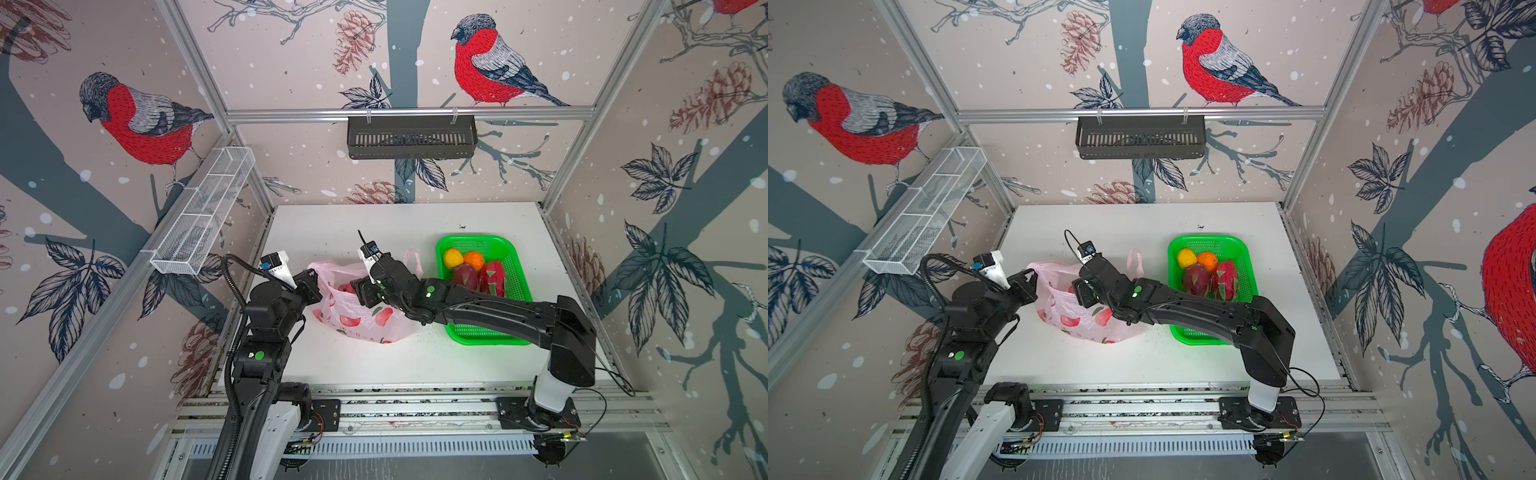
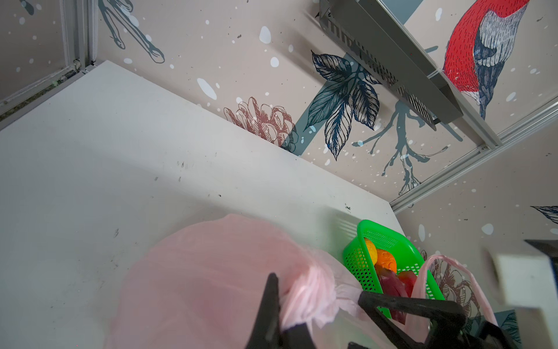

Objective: Untie the knot of the plastic bag and take out the fruit
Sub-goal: 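Move the right gripper from the basket to the pink bag's opening, then push the right gripper down into the pink bag beside the left gripper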

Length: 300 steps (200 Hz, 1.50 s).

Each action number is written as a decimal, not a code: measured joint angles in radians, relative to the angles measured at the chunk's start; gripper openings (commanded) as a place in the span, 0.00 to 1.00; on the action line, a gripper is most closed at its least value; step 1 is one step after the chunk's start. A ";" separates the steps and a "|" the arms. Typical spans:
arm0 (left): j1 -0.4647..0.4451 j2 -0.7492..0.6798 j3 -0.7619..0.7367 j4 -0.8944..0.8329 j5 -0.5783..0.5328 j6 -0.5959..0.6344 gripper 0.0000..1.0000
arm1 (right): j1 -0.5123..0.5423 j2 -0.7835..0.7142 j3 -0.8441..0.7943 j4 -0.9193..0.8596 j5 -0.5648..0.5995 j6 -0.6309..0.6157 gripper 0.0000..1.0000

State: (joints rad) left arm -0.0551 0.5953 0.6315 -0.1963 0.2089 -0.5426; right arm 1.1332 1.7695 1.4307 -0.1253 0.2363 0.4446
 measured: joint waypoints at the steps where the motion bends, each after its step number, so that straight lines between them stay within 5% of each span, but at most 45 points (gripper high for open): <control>1: 0.000 0.002 0.001 0.000 0.000 0.001 0.00 | -0.002 0.001 -0.001 0.000 0.000 0.000 0.65; 153: 0.000 0.146 0.200 -0.249 0.053 0.202 0.00 | -0.062 0.014 -0.062 0.028 -0.021 0.004 0.65; 300: 0.000 0.098 0.100 -0.348 0.057 0.098 0.00 | 0.033 0.086 -0.163 0.021 -0.209 -0.079 0.64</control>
State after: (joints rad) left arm -0.0551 0.6933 0.7315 -0.5442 0.2657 -0.4450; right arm 1.1660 1.8557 1.2678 -0.1047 0.0273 0.3660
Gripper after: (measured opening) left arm 0.048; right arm 0.643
